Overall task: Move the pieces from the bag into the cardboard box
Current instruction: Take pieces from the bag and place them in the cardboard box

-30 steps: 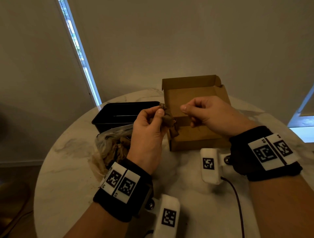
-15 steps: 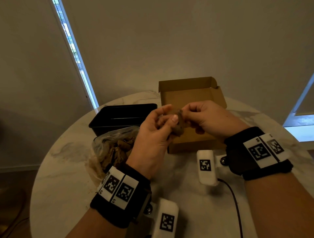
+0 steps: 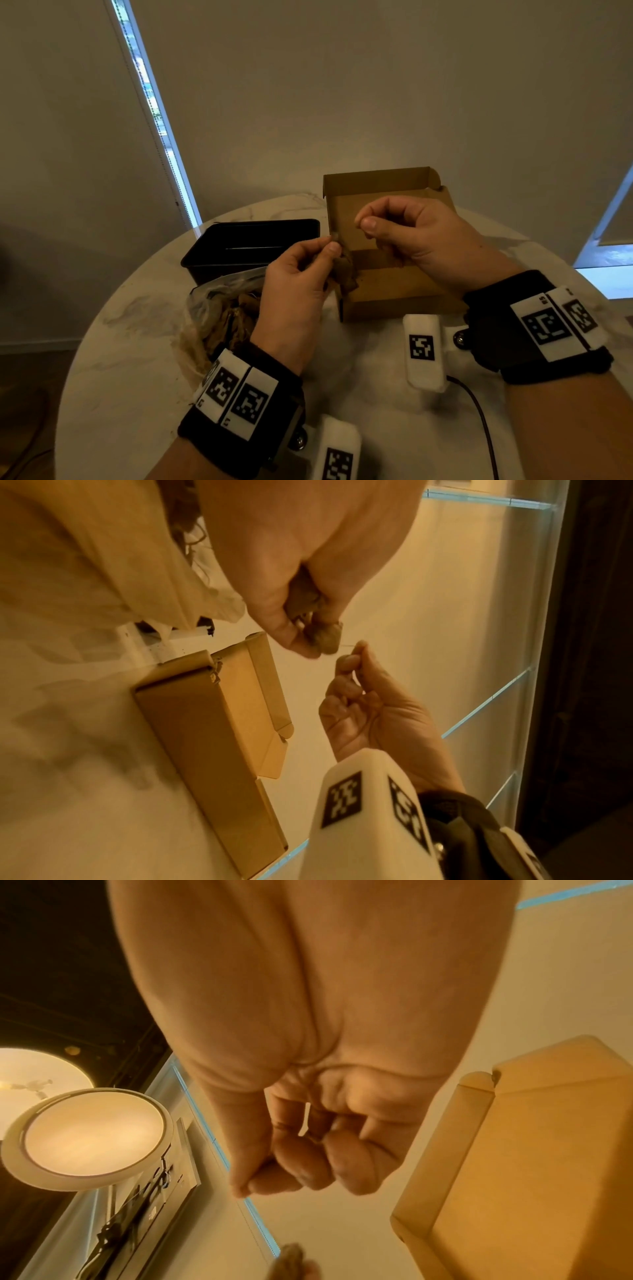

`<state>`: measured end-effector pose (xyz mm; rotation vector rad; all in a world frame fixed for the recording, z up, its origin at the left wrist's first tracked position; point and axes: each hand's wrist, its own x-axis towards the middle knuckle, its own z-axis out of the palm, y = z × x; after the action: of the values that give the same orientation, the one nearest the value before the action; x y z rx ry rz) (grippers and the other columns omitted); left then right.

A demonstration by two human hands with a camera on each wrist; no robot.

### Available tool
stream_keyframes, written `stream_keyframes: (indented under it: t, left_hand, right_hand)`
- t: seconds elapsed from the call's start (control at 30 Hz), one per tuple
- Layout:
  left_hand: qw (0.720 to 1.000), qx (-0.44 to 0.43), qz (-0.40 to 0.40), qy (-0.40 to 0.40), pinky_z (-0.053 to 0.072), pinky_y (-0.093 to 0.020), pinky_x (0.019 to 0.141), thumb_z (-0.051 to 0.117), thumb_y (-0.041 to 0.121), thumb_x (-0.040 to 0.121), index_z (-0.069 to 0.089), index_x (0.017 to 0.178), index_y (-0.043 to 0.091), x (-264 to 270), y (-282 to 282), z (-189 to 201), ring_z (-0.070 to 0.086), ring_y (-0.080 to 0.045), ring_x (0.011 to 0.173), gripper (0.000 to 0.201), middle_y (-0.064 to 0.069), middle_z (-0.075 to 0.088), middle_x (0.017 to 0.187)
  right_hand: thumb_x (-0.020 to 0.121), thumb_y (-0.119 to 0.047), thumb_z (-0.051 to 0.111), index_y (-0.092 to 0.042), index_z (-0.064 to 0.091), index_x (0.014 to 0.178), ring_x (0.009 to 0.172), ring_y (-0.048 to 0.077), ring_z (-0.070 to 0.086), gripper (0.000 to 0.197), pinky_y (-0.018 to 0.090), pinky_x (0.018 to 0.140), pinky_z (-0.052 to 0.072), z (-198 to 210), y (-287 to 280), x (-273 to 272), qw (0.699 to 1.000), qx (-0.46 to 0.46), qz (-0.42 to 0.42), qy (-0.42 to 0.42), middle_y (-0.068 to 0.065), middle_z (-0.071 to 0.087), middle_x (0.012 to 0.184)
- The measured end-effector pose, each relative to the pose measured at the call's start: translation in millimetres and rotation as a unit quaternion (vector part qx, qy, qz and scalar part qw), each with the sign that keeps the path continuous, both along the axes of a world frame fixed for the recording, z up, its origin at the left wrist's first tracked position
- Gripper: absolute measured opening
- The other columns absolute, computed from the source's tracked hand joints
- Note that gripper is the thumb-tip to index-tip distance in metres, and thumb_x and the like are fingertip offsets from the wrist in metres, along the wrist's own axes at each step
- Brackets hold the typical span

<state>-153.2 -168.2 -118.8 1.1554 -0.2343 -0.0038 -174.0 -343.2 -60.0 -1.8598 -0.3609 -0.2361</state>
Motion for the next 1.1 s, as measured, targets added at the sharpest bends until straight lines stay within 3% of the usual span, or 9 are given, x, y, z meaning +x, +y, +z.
stream_keyframes:
  t: [0.1,0.23,0.33,0.43,0.6,0.73,0.87,0.97,1.1]
  left_hand:
    - [0.996,0.04,-0.077,-0.001,0.06,-0.042,0.09,0.071,0.012,0.089,0.063,0.12,0.007,-7.9,-5.9,1.9,0.073,-0.026,0.096,0.032,-0.013,0.076,0.098]
    - [0.988,0.03,-0.148,-0.028,0.059,-0.032,0.079,0.07,0.013,0.085,0.055,0.115,0.007,-17.6,-12.0,5.7,0.071,-0.014,0.083,0.034,-0.002,0.072,0.084]
    - [0.993,0.01,-0.111,-0.042,0.057,-0.038,0.085,0.067,0.017,0.083,0.059,0.122,0.008,-18.1,-9.4,9.0,0.069,-0.017,0.084,0.041,-0.004,0.071,0.086]
    - [0.997,0.007,-0.061,-0.039,0.055,-0.045,0.095,0.064,0.019,0.09,0.064,0.126,0.013,-12.6,-5.6,9.6,0.069,-0.025,0.099,0.036,-0.01,0.074,0.105]
    - [1.0,0.006,-0.005,-0.03,0.06,-0.028,0.074,0.055,0.01,0.101,0.066,0.117,0.006,-6.2,-3.0,6.3,0.073,-0.022,0.094,0.02,-0.013,0.074,0.104]
    - [1.0,0.012,0.003,-0.025,0.058,-0.026,0.075,0.057,0.013,0.1,0.067,0.116,0.009,-5.2,-3.2,5.1,0.073,-0.018,0.094,0.019,-0.009,0.075,0.104]
    - [1.0,0.011,0.009,-0.017,0.058,-0.026,0.077,0.058,0.013,0.1,0.067,0.117,0.01,-7.8,-4.5,4.8,0.073,-0.02,0.099,0.02,-0.01,0.075,0.109]
    - [1.0,0.008,0.006,-0.016,0.059,-0.03,0.081,0.063,0.014,0.097,0.066,0.119,0.013,-10.2,-5.5,4.9,0.073,-0.022,0.102,0.022,-0.009,0.075,0.108]
    - [1.0,-0.016,0.003,-0.001,0.059,-0.028,0.078,0.067,0.013,0.094,0.062,0.122,0.013,-10.8,-5.3,5.5,0.074,-0.022,0.099,0.028,-0.009,0.074,0.103]
  right_hand:
    - [0.098,-0.015,0.061,-0.013,0.071,0.102,0.061,0.0,0.056,0.011,0.014,0.055,0.047,2.4,0.0,-2.9,0.999,0.029,0.038,-0.001,-0.011,0.064,0.072]
    - [0.096,-0.014,0.064,-0.01,0.072,0.101,0.062,0.0,0.06,0.01,0.014,0.055,0.047,-1.3,-2.1,-0.4,0.999,0.01,0.032,0.027,-0.007,0.07,0.077]
    - [0.084,-0.021,0.073,-0.013,0.072,0.1,0.064,0.007,0.06,0.018,0.022,0.057,0.049,-6.4,-6.3,4.3,0.996,0.053,0.001,0.066,0.001,0.07,0.08]
    - [0.074,-0.022,0.075,-0.011,0.072,0.099,0.069,0.01,0.065,0.028,0.02,0.061,0.055,-9.8,-8.8,8.3,0.99,0.1,0.0,0.096,0.0,0.074,0.082]
    - [0.089,-0.004,0.067,-0.006,0.072,0.102,0.075,0.011,0.071,0.014,0.018,0.066,0.059,-8.3,-5.4,6.6,0.983,0.124,0.032,0.132,0.005,0.077,0.085]
    - [0.085,-0.013,0.071,-0.016,0.074,0.094,0.076,0.013,0.066,0.01,0.023,0.063,0.054,-6.0,-1.9,3.6,0.983,0.091,0.036,0.153,0.004,0.074,0.088]
    - [0.072,-0.026,0.076,-0.017,0.075,0.099,0.073,0.014,0.057,0.028,0.024,0.061,0.046,-6.2,4.1,2.6,0.978,0.135,0.028,0.156,0.002,0.071,0.09]
    - [0.073,-0.029,0.077,-0.017,0.076,0.107,0.078,0.012,0.062,0.036,0.02,0.06,0.05,-5.9,7.5,2.1,0.981,0.111,0.027,0.158,0.0,0.075,0.092]
    - [0.079,-0.029,0.076,-0.016,0.076,0.102,0.082,0.011,0.068,0.027,0.022,0.063,0.05,-4.5,9.3,0.8,0.986,0.06,0.021,0.152,0.001,0.076,0.094]
